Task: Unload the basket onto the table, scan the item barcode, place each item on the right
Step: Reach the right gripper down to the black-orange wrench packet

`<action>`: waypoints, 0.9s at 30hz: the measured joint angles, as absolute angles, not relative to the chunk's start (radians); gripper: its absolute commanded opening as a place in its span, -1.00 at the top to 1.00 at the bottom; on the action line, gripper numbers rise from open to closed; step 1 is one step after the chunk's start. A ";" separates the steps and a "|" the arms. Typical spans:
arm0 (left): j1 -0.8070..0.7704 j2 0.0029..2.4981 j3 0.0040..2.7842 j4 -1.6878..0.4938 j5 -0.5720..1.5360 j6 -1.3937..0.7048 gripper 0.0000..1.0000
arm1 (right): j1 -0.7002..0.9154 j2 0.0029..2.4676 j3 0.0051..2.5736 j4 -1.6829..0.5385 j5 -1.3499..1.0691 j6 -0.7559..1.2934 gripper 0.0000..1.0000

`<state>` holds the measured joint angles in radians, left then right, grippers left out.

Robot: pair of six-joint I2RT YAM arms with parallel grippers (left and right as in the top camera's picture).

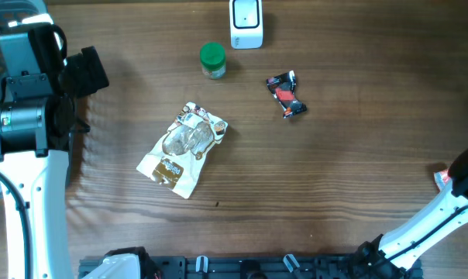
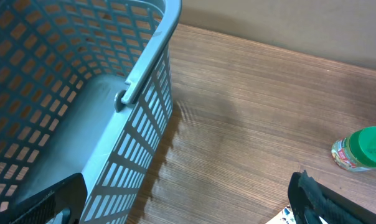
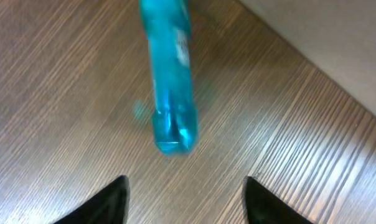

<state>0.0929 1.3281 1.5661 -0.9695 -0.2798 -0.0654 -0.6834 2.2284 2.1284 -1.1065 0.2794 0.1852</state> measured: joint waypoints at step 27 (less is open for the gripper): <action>0.093 1.328 1.566 -0.969 -0.280 -0.065 -1.00 | 0.380 2.403 2.128 -1.222 -0.137 0.207 -0.90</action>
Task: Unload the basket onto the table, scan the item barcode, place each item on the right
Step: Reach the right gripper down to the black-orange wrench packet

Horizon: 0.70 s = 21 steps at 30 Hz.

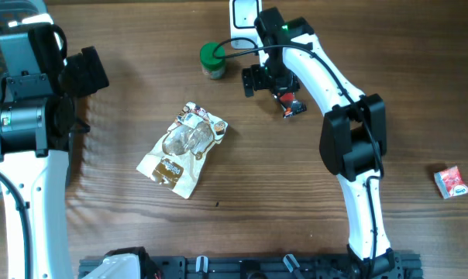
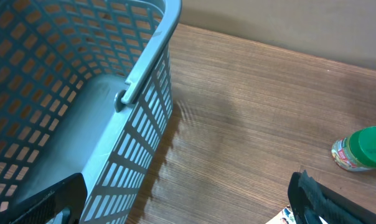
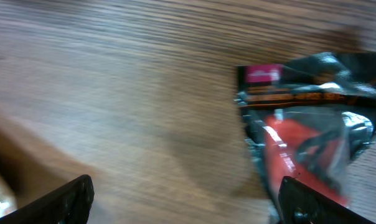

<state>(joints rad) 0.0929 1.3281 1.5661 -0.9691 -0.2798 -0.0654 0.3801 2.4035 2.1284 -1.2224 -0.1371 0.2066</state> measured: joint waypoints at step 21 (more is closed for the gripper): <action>0.093 1.328 1.566 -0.969 -0.280 -0.065 -1.00 | 0.344 2.297 2.128 -1.326 -0.052 0.164 -0.95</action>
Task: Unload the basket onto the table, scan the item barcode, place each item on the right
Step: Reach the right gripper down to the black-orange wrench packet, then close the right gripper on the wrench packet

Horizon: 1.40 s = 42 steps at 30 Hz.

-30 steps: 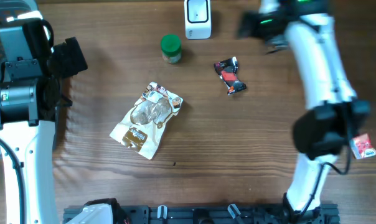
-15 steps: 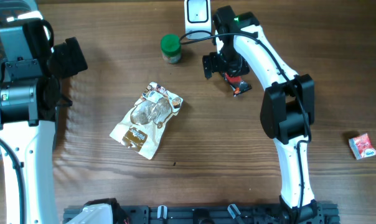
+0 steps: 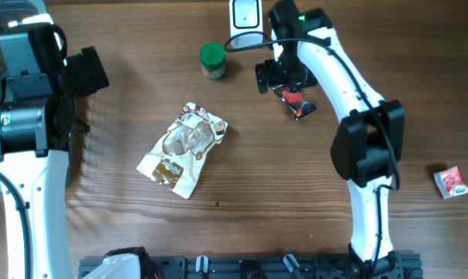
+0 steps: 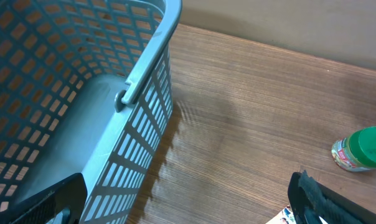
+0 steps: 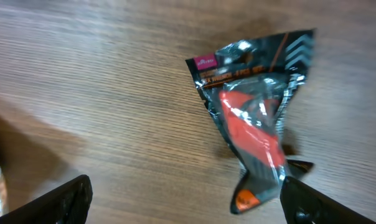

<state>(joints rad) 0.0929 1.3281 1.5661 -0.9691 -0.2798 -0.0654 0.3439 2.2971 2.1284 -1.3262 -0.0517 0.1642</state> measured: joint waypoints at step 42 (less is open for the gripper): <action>0.093 1.328 1.566 -0.969 -0.280 -0.065 -1.00 | 0.276 2.276 1.807 -1.028 -0.030 0.112 0.91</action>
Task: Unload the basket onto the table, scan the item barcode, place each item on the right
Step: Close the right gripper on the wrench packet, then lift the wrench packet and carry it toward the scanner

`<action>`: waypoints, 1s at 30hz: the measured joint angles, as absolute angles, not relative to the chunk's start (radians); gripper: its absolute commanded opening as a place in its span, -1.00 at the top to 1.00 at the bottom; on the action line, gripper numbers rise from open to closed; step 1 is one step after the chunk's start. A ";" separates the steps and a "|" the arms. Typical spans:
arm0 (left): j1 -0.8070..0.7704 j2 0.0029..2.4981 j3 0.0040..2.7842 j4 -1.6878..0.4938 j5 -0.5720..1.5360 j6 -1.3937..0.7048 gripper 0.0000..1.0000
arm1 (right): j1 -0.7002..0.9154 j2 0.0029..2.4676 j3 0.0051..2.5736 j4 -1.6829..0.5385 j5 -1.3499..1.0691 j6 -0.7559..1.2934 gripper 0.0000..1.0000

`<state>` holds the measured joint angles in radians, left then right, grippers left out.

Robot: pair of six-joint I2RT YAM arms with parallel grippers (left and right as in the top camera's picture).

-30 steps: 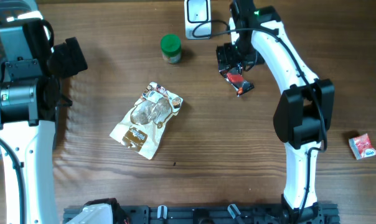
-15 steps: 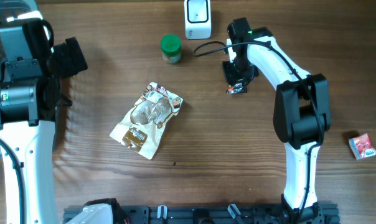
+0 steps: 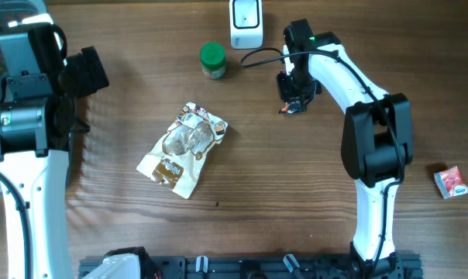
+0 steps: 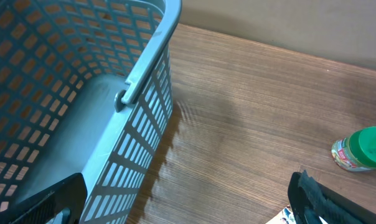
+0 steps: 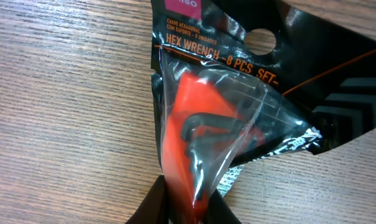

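The item is a black and red hex wrench packet (image 5: pixel 219 118) over the wooden table at the back, right of middle. My right gripper (image 5: pixel 187 208) is shut on its lower red end, one finger on each side. From overhead the right gripper (image 3: pixel 290 91) covers most of the packet (image 3: pixel 288 108). The white scanner (image 3: pixel 246 21) stands at the back edge, a short way to the left of the packet. My left gripper (image 4: pixel 185 205) hangs open and holds nothing, over the table beside the blue basket (image 4: pixel 63 106) at the far left.
A green-lidded jar (image 3: pixel 212 60) stands left of the scanner. A brown and white snack bag (image 3: pixel 184 147) lies mid-table. A small red box (image 3: pixel 451 182) lies near the right edge. A black cable (image 3: pixel 261 54) runs from the scanner toward the right arm.
My right gripper was open a little above the hex wrench packet. Now it is down on the packet and shut on its red end. The left arm has not moved.
My right gripper was open at the table's far right edge, above a blue object. Then it stood open at the back beside the hex wrench packet, then open right over it. Now it is shut on the packet. The left arm stayed by the basket throughout.
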<state>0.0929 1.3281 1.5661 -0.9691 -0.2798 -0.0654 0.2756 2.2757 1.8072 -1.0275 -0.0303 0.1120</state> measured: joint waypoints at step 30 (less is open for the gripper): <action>0.093 1.328 1.566 -0.969 -0.280 -0.065 -1.00 | 0.215 2.032 1.818 -1.603 -0.717 1.798 0.91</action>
